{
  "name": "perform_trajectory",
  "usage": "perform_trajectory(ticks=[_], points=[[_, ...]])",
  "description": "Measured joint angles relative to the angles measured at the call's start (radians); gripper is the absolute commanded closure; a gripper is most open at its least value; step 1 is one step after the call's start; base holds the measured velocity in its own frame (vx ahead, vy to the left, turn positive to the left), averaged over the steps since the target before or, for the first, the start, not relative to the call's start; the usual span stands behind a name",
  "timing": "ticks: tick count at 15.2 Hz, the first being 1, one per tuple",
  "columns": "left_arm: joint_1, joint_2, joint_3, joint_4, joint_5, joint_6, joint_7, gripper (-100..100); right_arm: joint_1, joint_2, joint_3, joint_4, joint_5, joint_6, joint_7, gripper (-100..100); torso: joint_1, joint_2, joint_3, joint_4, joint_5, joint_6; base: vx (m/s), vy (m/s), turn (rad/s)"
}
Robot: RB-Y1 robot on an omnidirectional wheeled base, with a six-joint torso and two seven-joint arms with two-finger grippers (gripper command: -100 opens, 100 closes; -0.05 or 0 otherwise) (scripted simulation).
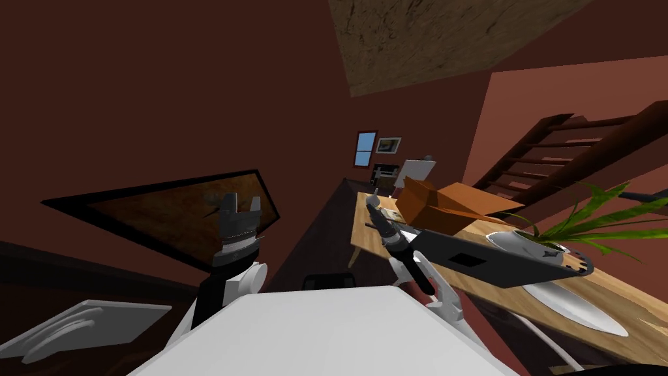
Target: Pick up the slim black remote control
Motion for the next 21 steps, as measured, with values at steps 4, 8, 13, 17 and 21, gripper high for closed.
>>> perform_trajectory(ticks=[4, 8, 13, 17, 21], points=[[0.000, 0.000, 0.000, 0.000, 0.000, 0.000, 0.000, 0, -0.020, -0.073, 0.037, 0.084, 0.046, -0.009, 0.017, -100, 0.000, 0.001, 0.000, 0.000, 0.000, 0.000, 0.076, 0.123, 0.154], [0.000, 0.000, 0.000, 0.000, 0.000, 0.000, 0.000, 0, -0.033, -0.147, 0.065, 0.170, 0.079, -0.021, 0.030, -100, -0.004, 0.001, 0.000, 0.000, -0.001, 0.001, 0.083, 0.084, 0.127], [0.000, 0.000, 0.000, 0.000, 0.000, 0.000, 0.000, 0, -0.050, -0.236, 0.114, 0.256, 0.125, -0.013, 0.048, -100, -0.005, 0.001, 0.000, 0.000, -0.001, 0.001, 0.073, 0.057, 0.107], [0.000, 0.000, 0.000, 0.000, 0.000, 0.000, 0.000, 0, -0.062, -0.281, 0.141, 0.325, 0.148, -0.017, 0.060, -100, -0.006, 0.003, 0.002, 0.001, -0.001, 0.001, 0.058, 0.042, 0.139], [0.000, 0.000, 0.000, 0.000, 0.000, 0.000, 0.000, 0, -0.085, -0.342, 0.181, 0.424, 0.177, -0.025, 0.077, -100, -0.007, 0.002, 0.001, 0.000, -0.001, 0.000, 0.068, 0.032, 0.124]])
